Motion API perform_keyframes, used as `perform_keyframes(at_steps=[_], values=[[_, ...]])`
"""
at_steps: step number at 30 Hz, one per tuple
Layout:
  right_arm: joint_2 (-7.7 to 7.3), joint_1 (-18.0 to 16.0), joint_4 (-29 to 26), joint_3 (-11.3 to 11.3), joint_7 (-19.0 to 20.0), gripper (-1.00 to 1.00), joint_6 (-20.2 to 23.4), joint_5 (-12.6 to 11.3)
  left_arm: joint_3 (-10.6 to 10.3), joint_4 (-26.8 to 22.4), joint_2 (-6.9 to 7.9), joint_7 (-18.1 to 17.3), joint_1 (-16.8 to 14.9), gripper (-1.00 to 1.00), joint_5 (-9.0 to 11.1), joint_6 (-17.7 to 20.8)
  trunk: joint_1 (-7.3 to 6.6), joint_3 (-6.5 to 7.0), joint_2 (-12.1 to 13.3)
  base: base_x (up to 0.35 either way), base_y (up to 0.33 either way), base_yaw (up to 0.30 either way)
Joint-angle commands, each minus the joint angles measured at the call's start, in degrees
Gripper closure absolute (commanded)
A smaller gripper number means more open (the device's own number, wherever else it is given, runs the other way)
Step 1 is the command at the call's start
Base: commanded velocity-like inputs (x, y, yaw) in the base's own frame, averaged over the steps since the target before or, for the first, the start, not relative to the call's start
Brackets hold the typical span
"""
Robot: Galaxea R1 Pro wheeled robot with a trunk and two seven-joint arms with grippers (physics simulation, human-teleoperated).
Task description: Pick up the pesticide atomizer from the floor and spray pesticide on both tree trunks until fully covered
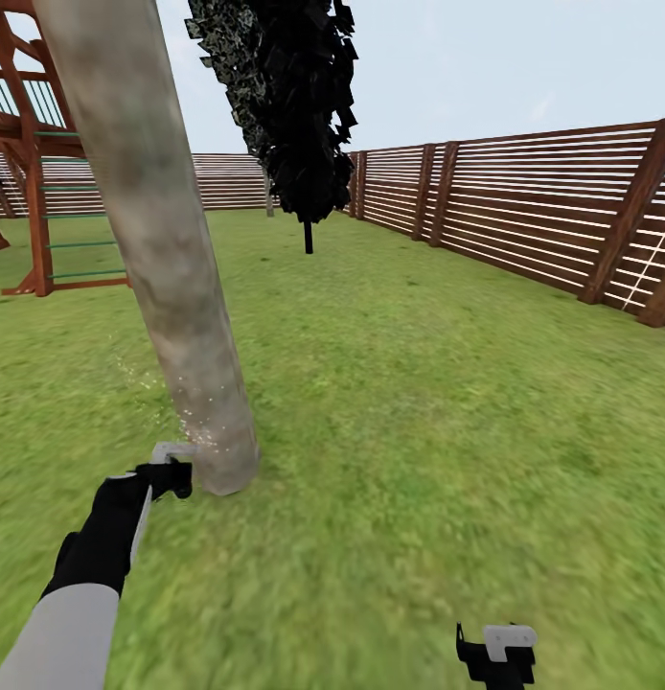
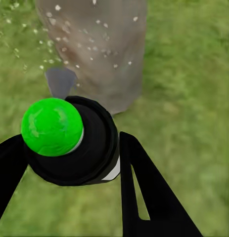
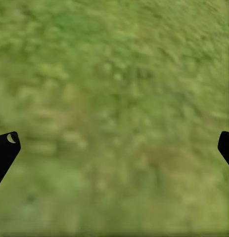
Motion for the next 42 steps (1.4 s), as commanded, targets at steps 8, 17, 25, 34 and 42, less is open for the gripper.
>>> perform_keyframes(at_steps=[8, 17, 25, 34, 42], values=[[0.02, 0.00, 0.00, 0.00, 0.00, -1.00, 0.00, 0.00, -4.96, -4.97, 5.09, -6.60, -3.86, 1.00, 0.75, 6.29, 0.00, 0.00, 0.00, -0.001, -0.001, 0.000], [0.07, 0.00, 0.00, 0.01, 0.00, -1.00, 0.00, 0.00, -6.70, -5.11, 4.30, -8.99, -7.68, 1.00, 0.75, 6.70, 0.00, 0.00, 0.00, 0.000, 0.000, 0.175], [0.07, 0.00, 0.00, 0.01, 0.00, -1.00, 0.00, 0.00, -6.71, -9.82, 7.98, -8.90, -7.64, 1.00, 0.67, 6.69, 0.00, 0.00, 0.00, 0.049, -0.090, 0.019], [0.07, 0.00, 0.00, 0.01, 0.00, -1.00, 0.03, 0.00, -6.58, -9.26, 8.27, -8.88, -7.55, 1.00, 0.63, 6.69, 0.00, 0.00, 0.00, 0.038, -0.265, 0.000], [0.07, 0.00, 0.00, 0.01, 0.00, -1.00, 0.00, 0.00, 0.86, -7.32, 9.38, -8.37, -5.68, 1.00, -0.06, 6.18, 0.00, 0.00, 0.00, 0.031, -0.273, 0.000]])
